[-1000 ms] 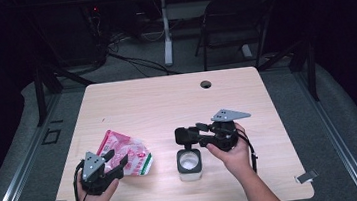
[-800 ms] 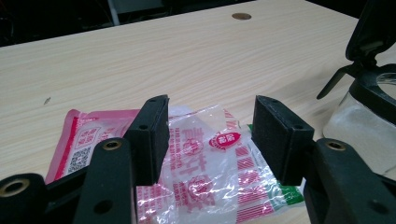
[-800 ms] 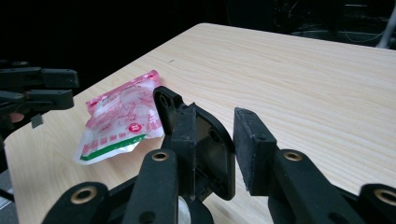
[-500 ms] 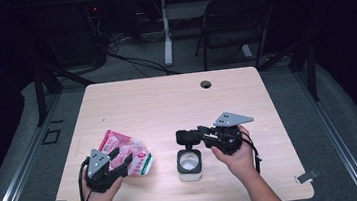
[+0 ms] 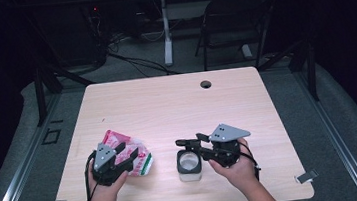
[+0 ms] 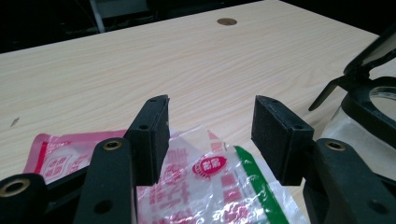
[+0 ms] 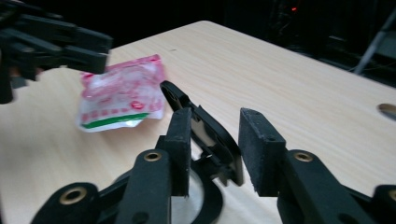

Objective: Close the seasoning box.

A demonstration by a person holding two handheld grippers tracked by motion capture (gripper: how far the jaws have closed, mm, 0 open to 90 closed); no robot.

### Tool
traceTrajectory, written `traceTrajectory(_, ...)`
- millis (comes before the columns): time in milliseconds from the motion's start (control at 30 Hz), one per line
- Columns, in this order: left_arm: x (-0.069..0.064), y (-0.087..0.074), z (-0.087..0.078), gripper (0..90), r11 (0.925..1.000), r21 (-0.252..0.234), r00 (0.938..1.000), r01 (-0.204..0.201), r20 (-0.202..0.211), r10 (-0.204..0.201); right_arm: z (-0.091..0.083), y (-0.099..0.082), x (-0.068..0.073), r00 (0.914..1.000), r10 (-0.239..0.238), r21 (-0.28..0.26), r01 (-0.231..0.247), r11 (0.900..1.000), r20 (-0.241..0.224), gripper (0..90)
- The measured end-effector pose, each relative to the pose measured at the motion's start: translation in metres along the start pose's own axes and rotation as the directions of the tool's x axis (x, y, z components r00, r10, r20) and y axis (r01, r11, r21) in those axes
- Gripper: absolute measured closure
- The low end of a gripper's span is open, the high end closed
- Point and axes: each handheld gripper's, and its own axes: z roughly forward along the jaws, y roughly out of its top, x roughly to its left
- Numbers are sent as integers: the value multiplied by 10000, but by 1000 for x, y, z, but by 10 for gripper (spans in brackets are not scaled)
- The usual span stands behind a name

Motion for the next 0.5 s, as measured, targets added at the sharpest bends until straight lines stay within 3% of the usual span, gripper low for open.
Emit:
traceTrajectory(133,-1,6,6,462,9999,-95,9999,-81,120,83,-2,-6,4,9970,473,214,-460,9987,-613,611)
traceTrajectory(300,0,13,15,462,9998,-209,9997,-68,248,73,-5,-15,10,9952,453,681,-395,9969,-866,548)
traceTrajectory(500,3,18,25,462,9997,-237,9995,-12,307,19,-16,-20,11,9934,679,528,-632,9966,-925,508)
